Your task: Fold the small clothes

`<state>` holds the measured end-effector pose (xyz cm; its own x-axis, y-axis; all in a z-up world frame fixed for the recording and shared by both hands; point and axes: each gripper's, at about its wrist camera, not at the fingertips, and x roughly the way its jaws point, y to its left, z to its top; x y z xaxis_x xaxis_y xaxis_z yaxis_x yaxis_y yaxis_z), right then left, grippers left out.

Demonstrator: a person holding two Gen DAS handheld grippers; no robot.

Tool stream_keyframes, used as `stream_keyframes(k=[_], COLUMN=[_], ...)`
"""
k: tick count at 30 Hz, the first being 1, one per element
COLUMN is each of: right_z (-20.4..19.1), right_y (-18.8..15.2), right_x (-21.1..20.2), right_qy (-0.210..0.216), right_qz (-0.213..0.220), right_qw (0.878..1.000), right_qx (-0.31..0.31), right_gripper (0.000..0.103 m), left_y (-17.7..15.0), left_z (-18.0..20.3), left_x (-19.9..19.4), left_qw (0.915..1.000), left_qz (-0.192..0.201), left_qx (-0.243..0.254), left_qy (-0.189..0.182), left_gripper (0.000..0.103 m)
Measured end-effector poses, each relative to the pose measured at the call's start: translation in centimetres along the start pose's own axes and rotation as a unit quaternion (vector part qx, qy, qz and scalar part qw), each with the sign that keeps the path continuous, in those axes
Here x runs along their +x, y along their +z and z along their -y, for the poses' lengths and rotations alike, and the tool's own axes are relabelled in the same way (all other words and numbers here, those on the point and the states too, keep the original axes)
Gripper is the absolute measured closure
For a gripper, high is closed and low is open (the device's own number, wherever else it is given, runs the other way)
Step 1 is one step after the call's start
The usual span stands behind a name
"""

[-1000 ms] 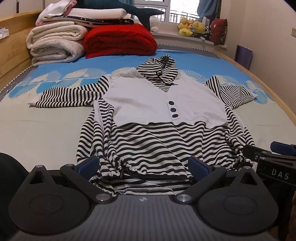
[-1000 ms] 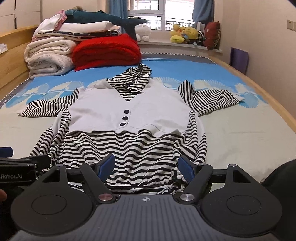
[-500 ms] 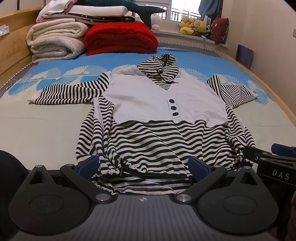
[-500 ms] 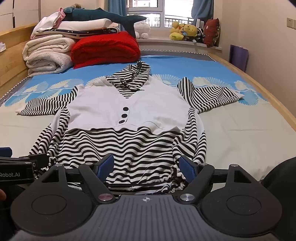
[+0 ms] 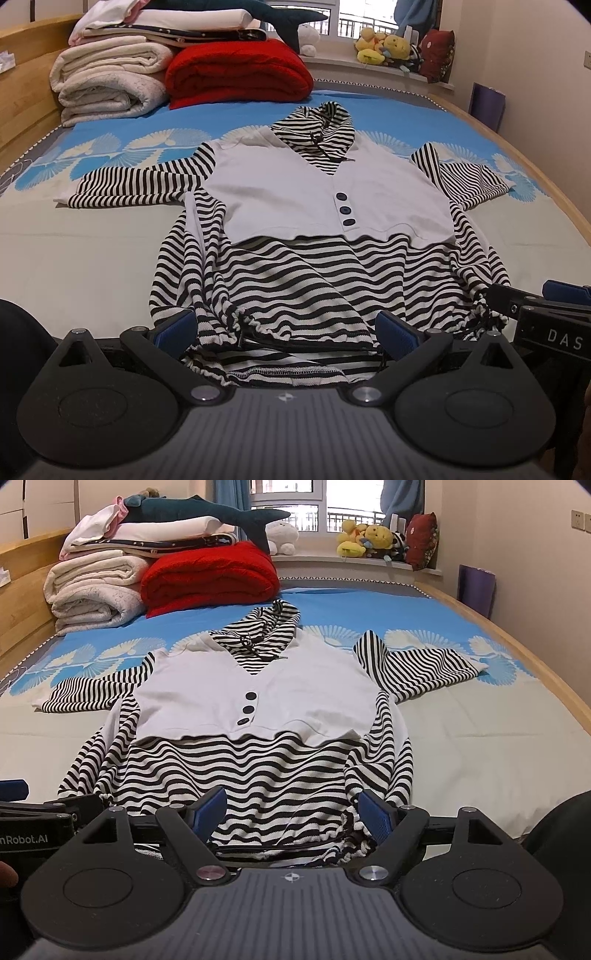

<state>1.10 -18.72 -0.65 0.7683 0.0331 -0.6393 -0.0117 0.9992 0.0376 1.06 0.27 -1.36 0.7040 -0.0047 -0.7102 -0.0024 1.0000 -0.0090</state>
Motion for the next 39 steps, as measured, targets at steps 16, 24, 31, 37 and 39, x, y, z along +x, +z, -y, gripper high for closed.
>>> stream_keyframes(k=[16,24,31,37,39], right_z=[-0.1,0.0,-0.7,-2.0,-2.1], right_y=[0.0,0.0,0.6,1.5,2.0], right_x=[0.0,-0.2,0.0,-0.3,-0.6], right_qy=[-0.007,-0.009,-0.016,-0.011,-0.011], right_qz=[0.004,0.015,0.031,0.070,0.090], right_qw=[1.000,1.000,0.999,0.997,0.996], right_qx=[-0.004,-0.008,0.005,0.003,0.002], right_gripper=[0.024,0.024,0.024,0.024,0.024], left_y=[-0.1,0.4,0.1,3.0,4.9], left_z=[0.1,0.9,1.5,-0.4,-0.9], left_x=[0.1,-1.3,-3.0,-2.8,-2.9], left_qw=[1.0000,0.9990,0.9922,0.9930,0.9917], left_qz=[0.004,0.031,0.104,0.115,0.126], left_qx=[0.006,0.030,0.068,0.023,0.020], left_qy=[0.003,0.016,-0.001,-0.015,-0.017], left_gripper=[0.001,0.001,0.006,0.028,0.030])
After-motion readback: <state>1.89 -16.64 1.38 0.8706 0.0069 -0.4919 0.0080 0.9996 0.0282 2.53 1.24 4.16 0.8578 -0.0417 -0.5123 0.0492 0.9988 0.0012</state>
